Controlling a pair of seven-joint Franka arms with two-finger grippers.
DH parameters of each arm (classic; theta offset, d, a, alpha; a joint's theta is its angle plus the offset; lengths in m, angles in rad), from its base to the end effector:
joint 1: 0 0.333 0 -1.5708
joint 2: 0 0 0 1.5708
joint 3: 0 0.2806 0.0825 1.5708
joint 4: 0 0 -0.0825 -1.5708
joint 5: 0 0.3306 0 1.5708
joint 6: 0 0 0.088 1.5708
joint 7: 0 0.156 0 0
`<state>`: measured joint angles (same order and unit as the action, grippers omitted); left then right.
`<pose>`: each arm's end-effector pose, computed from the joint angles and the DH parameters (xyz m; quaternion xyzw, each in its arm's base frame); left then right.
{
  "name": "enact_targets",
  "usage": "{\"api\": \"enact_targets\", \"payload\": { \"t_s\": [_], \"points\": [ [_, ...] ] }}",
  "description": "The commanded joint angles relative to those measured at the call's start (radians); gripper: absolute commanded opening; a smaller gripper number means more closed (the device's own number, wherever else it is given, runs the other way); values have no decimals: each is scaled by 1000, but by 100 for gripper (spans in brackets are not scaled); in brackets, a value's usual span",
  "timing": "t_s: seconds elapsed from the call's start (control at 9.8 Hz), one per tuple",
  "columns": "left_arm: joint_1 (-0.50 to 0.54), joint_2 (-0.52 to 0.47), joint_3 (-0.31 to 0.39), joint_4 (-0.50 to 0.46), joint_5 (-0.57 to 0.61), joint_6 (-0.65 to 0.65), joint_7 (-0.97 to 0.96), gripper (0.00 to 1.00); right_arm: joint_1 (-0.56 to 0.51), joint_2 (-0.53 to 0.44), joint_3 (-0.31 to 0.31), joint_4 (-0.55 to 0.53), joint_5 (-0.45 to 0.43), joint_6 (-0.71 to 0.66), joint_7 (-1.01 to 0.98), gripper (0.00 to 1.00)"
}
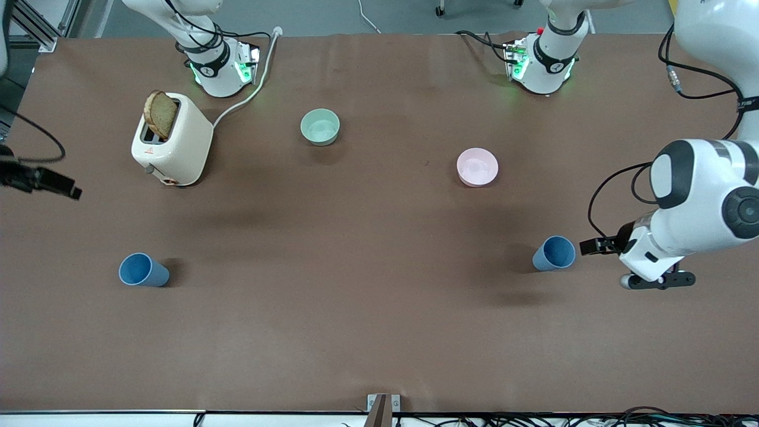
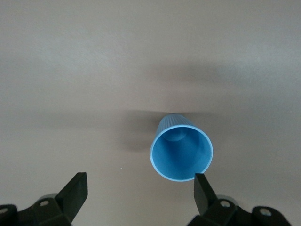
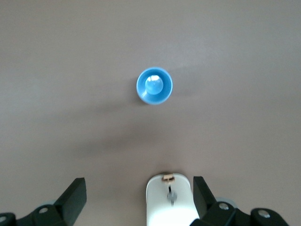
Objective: Stack blue cups with both arms
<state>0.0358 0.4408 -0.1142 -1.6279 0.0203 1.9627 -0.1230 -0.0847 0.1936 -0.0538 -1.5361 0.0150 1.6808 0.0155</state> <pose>0.5940 -0.0394 0.3032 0.9983 0.0221 -0.0528 0.0101 0.5499 -0.0725 0.4617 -0.9967 0.0775 0.0241 0.0037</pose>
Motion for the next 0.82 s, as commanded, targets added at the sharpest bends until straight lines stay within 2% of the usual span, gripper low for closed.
{"api": "enact_targets", "payload": {
  "t_s": [0.0,0.2,0.31,0.41,0.71],
  "points": [
    [-7,31,-5,-79,17,97,-15,93,-35,96,11,-22,-6,103,-38,100],
    [-2,53,-9,-108,18,153,0,84,-64,105,11,-158,-4,292,-109,100],
    [-1,64,-9,-110,18,153,6,80,-70,133,11,-182,-4,354,-117,100],
    [-2,70,-9,-115,18,157,8,75,-73,174,9,-182,-4,388,-121,100],
    [3,88,-21,-122,-8,159,6,52,-81,269,9,-185,-6,496,-202,100]
  ]
}}
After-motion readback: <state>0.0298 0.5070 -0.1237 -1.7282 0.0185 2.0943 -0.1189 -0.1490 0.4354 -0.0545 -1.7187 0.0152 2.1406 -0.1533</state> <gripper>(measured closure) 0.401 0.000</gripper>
